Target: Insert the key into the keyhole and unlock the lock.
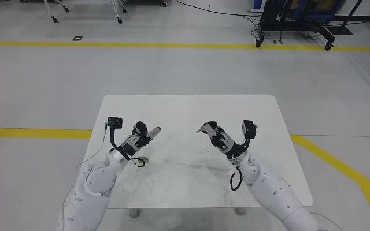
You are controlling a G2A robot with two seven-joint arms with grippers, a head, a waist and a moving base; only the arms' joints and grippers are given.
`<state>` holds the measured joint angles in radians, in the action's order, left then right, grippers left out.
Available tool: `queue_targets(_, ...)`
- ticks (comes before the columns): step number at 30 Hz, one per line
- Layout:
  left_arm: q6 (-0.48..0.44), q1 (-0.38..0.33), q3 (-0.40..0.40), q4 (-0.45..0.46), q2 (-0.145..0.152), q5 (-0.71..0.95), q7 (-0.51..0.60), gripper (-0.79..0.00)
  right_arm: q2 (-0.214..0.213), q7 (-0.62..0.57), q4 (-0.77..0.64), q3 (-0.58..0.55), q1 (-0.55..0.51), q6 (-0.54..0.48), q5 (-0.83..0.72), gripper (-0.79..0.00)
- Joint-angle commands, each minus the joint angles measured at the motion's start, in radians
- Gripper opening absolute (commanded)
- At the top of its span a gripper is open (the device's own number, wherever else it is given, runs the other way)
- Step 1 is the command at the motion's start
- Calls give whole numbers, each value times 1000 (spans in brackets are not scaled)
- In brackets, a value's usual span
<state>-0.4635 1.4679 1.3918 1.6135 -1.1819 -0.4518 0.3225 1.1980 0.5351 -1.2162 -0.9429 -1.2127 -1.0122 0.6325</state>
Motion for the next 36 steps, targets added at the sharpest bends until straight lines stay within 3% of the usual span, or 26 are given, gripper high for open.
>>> queue_targets(1,0,1,1,1,0,-8,-17,0,-1,0,-1,0,0,0,0,-785)
queue_targets(12,-12,4,-13,-3,-2,28,-10,0,-1,0,-1,0,0,0,0,-785)
queue_targets(15,-78,-42,-59,-84,-7,285,134,0,6,-26,2,7,-3,42,-64,-785)
queue_targets(18,-101,-163,-100,-240,-9,705,456,0,24,-165,53,79,33,0,-310,-785)
queue_targets(20,-93,-230,-117,-326,-10,853,623,0,37,-253,91,123,68,0,-454,-785)
queue_targets(23,-102,-304,-141,-429,-14,973,783,0,57,-374,122,182,103,0,-685,-785)
queue_targets(27,-146,-361,-173,-511,-22,990,834,0,73,-574,165,226,143,0,-957,-785)
queue_targets(29,-170,-372,-189,-522,-26,975,829,-148,79,-676,204,245,166,5,-1043,-785)
queue_targets(30,-178,-377,-195,-526,-27,967,827,-314,84,-717,223,254,178,25,-1074,-785)
queue_targets(31,-190,-381,-198,-530,-27,949,817,-394,89,-754,236,264,189,50,-1105,-785)
queue_targets(36,-237,-375,-211,-518,-28,858,744,-440,116,-874,299,291,230,111,-1180,-785)
